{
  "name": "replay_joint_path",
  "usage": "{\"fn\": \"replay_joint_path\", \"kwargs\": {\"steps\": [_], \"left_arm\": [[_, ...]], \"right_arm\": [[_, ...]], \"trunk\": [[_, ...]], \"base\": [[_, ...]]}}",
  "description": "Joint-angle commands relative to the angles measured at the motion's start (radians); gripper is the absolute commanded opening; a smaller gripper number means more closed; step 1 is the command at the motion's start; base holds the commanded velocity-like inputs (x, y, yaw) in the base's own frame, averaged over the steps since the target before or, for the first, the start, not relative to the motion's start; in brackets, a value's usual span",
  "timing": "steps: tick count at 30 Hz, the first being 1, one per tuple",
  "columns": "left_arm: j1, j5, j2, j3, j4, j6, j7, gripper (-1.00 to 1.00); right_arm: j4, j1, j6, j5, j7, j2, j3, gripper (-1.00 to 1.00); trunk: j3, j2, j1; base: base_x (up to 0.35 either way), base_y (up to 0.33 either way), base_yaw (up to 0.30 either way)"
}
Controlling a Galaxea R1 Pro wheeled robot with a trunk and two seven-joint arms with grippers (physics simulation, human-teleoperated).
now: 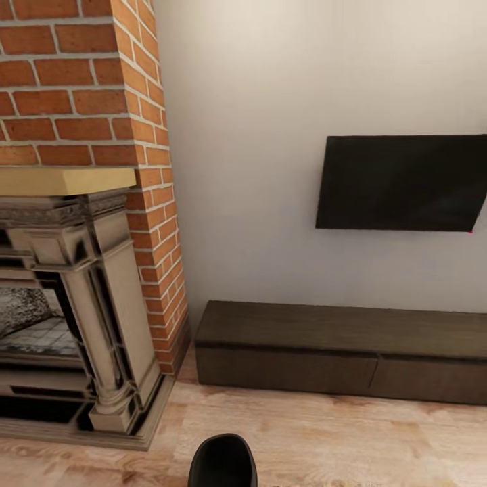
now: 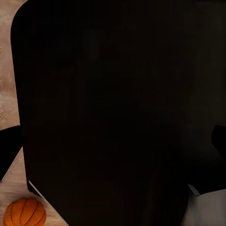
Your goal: Place each of the two pumpkins and all three candles from the living room inside a cabinet in the living room (use any cabinet), then make sure every cabinet is closed, and position the cauldron so it is next to a table in the living room.
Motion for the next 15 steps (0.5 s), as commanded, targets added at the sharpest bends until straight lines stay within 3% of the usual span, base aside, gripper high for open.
{"fn": "replay_joint_path", "kwargs": {"steps": [1,15], "left_arm": [[0.001,0.005,0.0,0.0,-0.002,0.001,0.001,1.0],[0.001,0.005,0.001,0.0,-0.002,0.001,0.001,1.0]], "right_arm": [[0.001,-0.001,-0.002,0.001,0.0,0.0,0.0,1.0],[0.001,-0.001,-0.002,0.001,0.0,0.0,0.0,1.0]], "trunk": [[-0.001,0.0,0.0],[-0.001,0.0,0.0]], "base": [[0.0,0.0,-0.259],[0.0,0.0,-0.241]]}}
